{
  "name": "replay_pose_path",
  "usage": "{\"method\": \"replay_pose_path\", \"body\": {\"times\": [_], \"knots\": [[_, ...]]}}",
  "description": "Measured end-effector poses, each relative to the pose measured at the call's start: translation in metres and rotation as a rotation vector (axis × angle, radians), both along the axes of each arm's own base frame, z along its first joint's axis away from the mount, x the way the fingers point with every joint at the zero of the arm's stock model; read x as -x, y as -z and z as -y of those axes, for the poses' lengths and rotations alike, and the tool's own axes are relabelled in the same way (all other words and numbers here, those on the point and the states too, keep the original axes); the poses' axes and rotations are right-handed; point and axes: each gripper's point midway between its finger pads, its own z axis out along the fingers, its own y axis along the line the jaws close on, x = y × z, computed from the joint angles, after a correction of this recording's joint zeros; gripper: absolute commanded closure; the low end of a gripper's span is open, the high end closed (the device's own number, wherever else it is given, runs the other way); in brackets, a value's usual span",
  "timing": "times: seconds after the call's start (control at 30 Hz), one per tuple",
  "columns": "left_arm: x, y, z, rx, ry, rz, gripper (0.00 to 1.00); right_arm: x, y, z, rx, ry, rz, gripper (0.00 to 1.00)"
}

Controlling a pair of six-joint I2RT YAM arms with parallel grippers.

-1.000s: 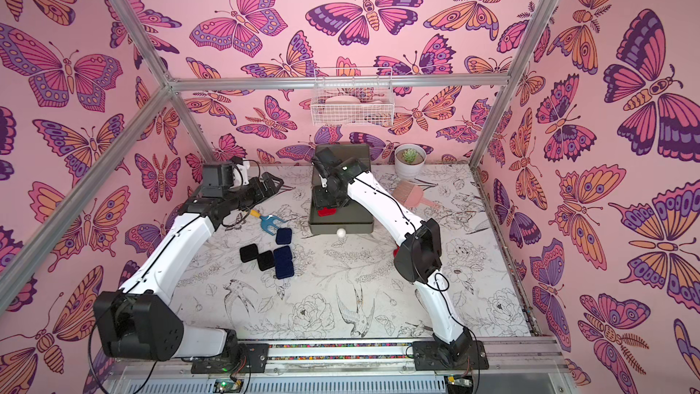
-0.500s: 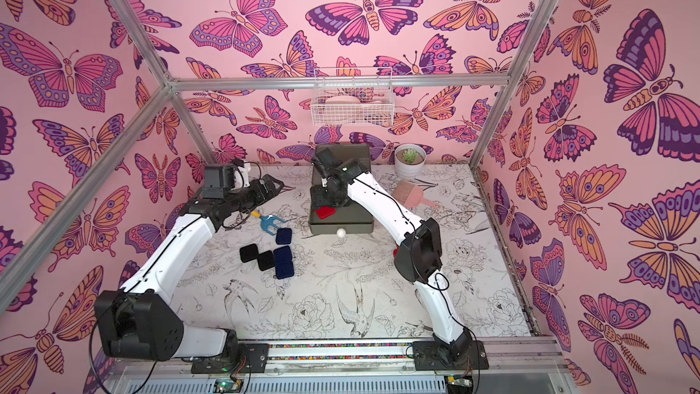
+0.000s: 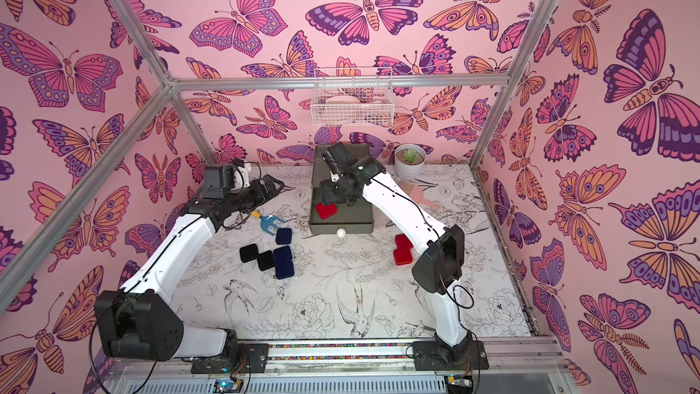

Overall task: Place the brooch boxes into the drawer by color
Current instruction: Place the brooch box in the drawer, then adjust the brooch box in the drawer.

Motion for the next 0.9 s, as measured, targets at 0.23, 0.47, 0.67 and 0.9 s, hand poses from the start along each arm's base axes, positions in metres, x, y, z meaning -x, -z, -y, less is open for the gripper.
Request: {"method": "replay_pose_path", "body": {"times": [0.23,0.47,0.67,0.9], "knots": [[0.000,0.000,0.001,0.003,0.003,0.000,0.00,-0.008,0.019,0.024,0.080,0.036,0.000,1.00],[0.000,0.000,0.001,0.004,0.005,-0.001,0.00,-0.013,0.042,0.023,0.125,0.039,-0.029,1.00],[0.000,0.000,0.001,0.004,0.005,-0.002,0.00,-0.016,0.064,0.020,0.154,0.037,-0.061,1.00],[-0.001,0.003,0.001,0.004,0.005,-0.008,0.00,-0.014,0.066,0.013,0.133,0.018,-0.084,1.00]]}}
